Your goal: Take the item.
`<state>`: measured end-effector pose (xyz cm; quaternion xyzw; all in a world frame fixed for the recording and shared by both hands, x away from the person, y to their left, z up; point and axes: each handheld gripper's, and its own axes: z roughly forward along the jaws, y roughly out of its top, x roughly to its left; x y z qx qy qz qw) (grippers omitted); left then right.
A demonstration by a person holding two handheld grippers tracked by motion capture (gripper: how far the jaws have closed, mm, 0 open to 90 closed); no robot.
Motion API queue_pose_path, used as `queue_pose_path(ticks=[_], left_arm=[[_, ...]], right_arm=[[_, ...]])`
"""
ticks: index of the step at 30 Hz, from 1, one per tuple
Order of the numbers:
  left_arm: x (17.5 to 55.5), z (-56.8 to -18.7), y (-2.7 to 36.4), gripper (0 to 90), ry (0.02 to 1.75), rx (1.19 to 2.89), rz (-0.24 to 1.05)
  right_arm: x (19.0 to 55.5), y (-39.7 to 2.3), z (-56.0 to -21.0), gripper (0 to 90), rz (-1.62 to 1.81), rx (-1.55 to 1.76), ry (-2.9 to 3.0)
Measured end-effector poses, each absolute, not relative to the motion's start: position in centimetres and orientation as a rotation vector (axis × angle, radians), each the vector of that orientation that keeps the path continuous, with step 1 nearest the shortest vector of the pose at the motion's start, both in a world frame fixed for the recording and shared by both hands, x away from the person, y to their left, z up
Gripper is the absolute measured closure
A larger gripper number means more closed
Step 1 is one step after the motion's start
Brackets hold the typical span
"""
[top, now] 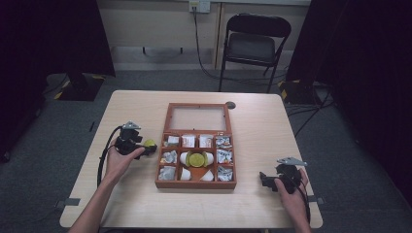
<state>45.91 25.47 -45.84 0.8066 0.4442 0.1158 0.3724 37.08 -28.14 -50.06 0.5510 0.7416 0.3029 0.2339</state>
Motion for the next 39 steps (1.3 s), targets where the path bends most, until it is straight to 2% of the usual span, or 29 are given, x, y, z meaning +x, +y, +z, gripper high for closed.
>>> queue_pose_path(ticks=[13,30,37,39], left_arm=[[44.2,-44.1,25.9,17.0,1.112,2.069,0.371],[41.2,-43.3,29.9,19.5,1.23,2.033,0.452],[39.5,-44.4,31.5,21.0,1.307,2.069,0.539],[39.0,-44.9,32.1,21.1,1.331,2.054,0.531]], right_arm=[[37.1,-28.1,-50.1,0.0,0.832,1.512,2.037],[37.1,-28.1,-50.1,0.0,0.833,1.51,2.038],[37.1,-28.2,-50.1,0.0,0.833,1.51,2.039],[37.1,-28.1,-50.1,0.0,0.833,1.51,2.039]])
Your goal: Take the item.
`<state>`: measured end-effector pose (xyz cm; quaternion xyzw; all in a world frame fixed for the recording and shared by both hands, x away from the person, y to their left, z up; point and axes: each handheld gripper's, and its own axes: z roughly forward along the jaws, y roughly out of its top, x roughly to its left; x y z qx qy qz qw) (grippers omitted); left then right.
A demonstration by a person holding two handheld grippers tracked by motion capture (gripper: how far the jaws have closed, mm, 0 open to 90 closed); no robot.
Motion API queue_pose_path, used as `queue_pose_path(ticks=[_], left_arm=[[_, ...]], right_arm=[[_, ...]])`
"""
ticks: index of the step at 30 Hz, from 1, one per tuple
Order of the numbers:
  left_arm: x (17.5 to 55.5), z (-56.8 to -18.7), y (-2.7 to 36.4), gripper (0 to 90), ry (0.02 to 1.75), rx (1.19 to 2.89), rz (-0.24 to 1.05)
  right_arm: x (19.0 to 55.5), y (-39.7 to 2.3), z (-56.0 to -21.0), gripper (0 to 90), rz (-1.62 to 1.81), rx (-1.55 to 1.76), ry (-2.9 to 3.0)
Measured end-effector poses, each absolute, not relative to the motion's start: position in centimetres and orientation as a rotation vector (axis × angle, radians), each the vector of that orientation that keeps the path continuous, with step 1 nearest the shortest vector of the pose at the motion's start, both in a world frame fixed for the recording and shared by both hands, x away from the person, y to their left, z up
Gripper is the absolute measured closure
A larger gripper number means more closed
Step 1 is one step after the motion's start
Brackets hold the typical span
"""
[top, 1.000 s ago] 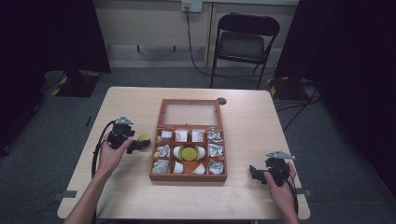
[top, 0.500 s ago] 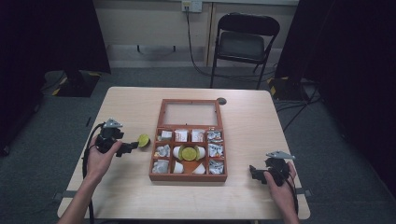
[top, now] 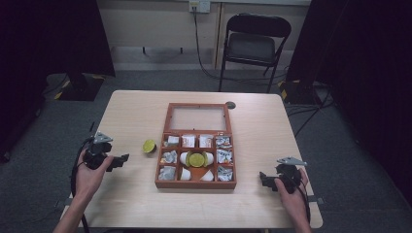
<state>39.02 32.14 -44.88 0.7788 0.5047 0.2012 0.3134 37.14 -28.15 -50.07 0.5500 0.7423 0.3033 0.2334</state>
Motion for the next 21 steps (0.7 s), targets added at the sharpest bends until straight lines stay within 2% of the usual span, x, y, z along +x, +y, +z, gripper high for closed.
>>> queue_pose_path(ticks=[8,14,15,19,21], left_arm=[[38.2,-47.4,34.8,20.9,1.454,1.953,0.436],[38.1,-49.2,34.4,20.9,1.469,2.038,0.52],[38.0,-49.3,34.4,15.9,1.474,2.021,0.537],[37.8,-50.0,34.0,12.6,1.441,1.971,0.579],[37.9,-50.4,34.0,5.4,1.428,1.955,0.597]], right_arm=[[37.2,-28.1,-50.1,0.0,0.832,1.511,2.037],[37.1,-28.1,-50.1,0.0,0.832,1.511,2.038],[37.1,-28.1,-50.1,0.0,0.833,1.511,2.038],[37.1,-28.1,-50.1,0.0,0.833,1.511,2.038],[37.1,-28.1,-50.1,0.0,0.832,1.51,2.038]])
